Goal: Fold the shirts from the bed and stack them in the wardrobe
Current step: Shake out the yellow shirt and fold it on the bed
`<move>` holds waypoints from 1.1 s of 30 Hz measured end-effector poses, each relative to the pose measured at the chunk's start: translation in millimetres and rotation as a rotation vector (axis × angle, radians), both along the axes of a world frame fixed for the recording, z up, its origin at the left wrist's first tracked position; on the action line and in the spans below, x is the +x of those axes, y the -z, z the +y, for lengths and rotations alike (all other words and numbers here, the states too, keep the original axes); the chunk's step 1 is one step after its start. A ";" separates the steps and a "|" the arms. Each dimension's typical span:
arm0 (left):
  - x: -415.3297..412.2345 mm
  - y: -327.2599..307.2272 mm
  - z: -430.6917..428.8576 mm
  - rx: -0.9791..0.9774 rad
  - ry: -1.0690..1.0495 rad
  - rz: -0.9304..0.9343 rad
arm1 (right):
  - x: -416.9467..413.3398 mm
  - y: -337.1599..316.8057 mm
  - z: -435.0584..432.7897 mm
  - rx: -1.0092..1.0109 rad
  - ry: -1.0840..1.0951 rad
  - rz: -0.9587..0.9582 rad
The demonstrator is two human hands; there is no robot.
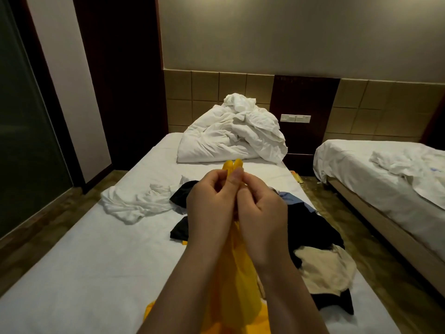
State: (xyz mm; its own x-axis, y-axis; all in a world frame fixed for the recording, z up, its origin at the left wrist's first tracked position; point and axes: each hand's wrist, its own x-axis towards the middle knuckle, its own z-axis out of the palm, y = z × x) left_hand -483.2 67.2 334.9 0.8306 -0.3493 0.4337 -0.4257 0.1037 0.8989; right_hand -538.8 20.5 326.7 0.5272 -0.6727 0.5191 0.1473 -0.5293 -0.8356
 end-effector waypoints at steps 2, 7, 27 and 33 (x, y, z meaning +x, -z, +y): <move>2.6 0.9 0.4 0.022 0.020 -0.017 | -1.3 -0.6 0.8 0.057 -0.066 -0.021; 7.4 6.7 0.8 0.040 0.028 -0.054 | -0.6 7.2 0.1 0.163 -0.105 -0.056; 78.8 -185.0 -5.5 0.118 0.331 -0.526 | 26.1 -190.5 -88.1 -0.401 -0.190 0.039; 89.0 -190.0 0.0 0.183 0.326 -0.479 | 30.5 -233.5 -87.8 -0.468 -0.047 0.021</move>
State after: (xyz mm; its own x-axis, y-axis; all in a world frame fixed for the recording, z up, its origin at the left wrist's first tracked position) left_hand -394.2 67.2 524.9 0.3954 -0.6575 0.6414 -0.7595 0.1585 0.6308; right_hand -508.3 -67.3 560.2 0.5651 -0.3441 0.7498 0.1656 -0.8430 -0.5117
